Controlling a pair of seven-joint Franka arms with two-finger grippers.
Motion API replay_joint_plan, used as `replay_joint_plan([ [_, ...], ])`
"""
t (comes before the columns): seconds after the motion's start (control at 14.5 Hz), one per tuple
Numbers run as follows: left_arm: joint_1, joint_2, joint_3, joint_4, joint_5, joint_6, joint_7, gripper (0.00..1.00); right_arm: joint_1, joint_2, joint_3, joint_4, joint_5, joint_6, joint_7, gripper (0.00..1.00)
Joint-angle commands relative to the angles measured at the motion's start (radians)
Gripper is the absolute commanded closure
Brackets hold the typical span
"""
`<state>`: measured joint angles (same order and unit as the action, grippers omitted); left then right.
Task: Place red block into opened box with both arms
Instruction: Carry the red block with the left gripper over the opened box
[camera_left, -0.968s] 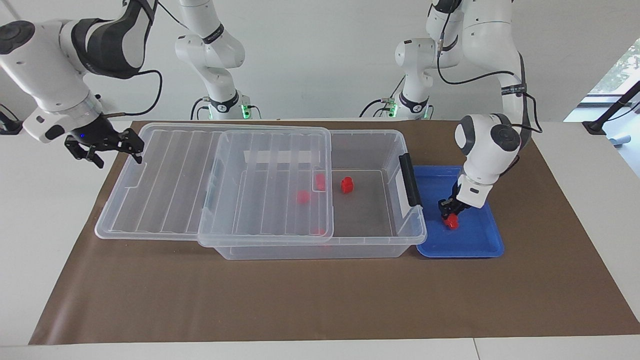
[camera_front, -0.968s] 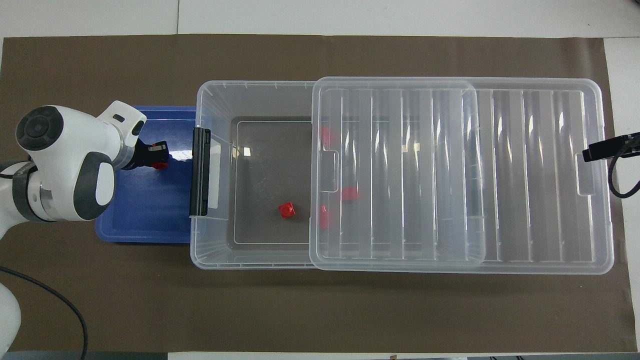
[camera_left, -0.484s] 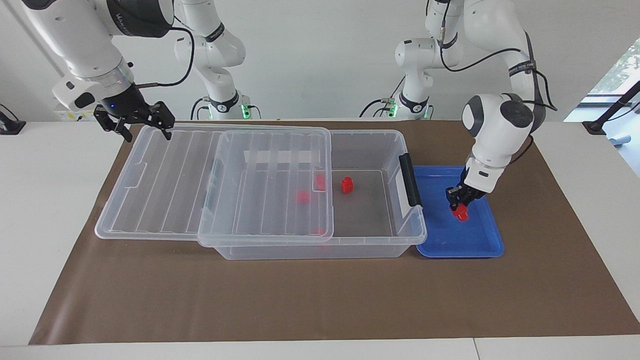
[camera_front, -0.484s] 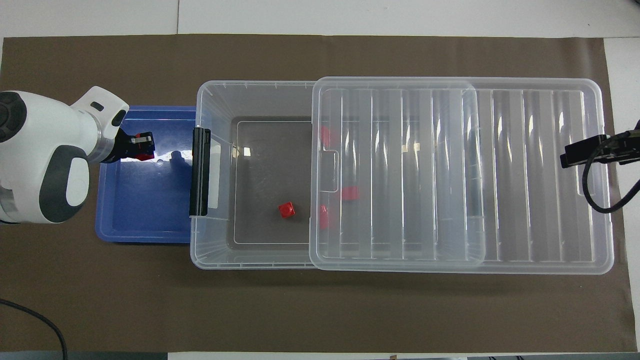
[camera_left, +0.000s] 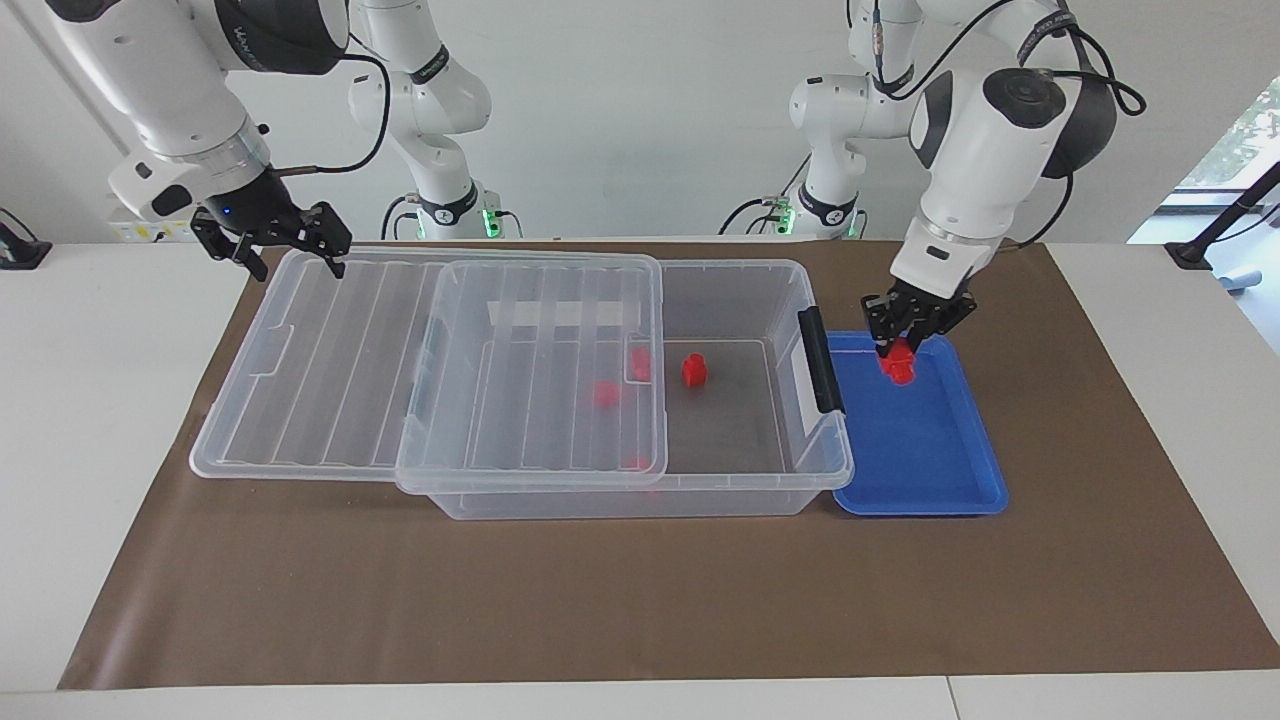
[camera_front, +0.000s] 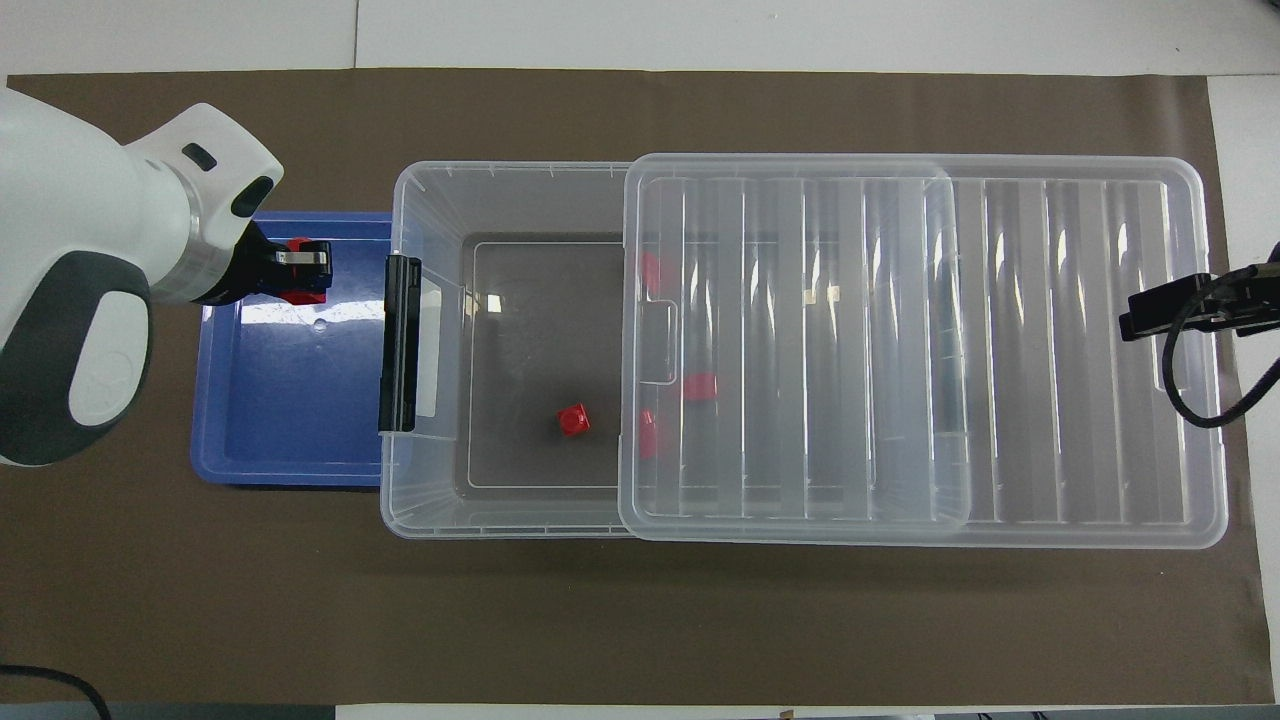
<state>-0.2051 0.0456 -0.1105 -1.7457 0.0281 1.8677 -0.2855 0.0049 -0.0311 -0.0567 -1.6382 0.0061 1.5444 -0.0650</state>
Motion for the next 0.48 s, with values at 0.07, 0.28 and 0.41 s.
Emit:
replay_joint_plan([
  [0.07,-0.115,0.026,0.000,0.014,0.024,0.002,-0.144,1.00,-0.005,-0.016,0.005,-0.019,0.000,0.002,0.017,0.00],
  [0.28,-0.175,0.062,-0.002,-0.040,0.024,0.114,-0.236,1.00,-0.006,-0.016,0.005,-0.019,-0.003,0.002,0.017,0.00],
  [0.41,-0.181,0.068,-0.002,-0.093,0.024,0.189,-0.247,1.00,-0.006,-0.015,0.005,-0.019,-0.009,0.003,0.016,0.00],
])
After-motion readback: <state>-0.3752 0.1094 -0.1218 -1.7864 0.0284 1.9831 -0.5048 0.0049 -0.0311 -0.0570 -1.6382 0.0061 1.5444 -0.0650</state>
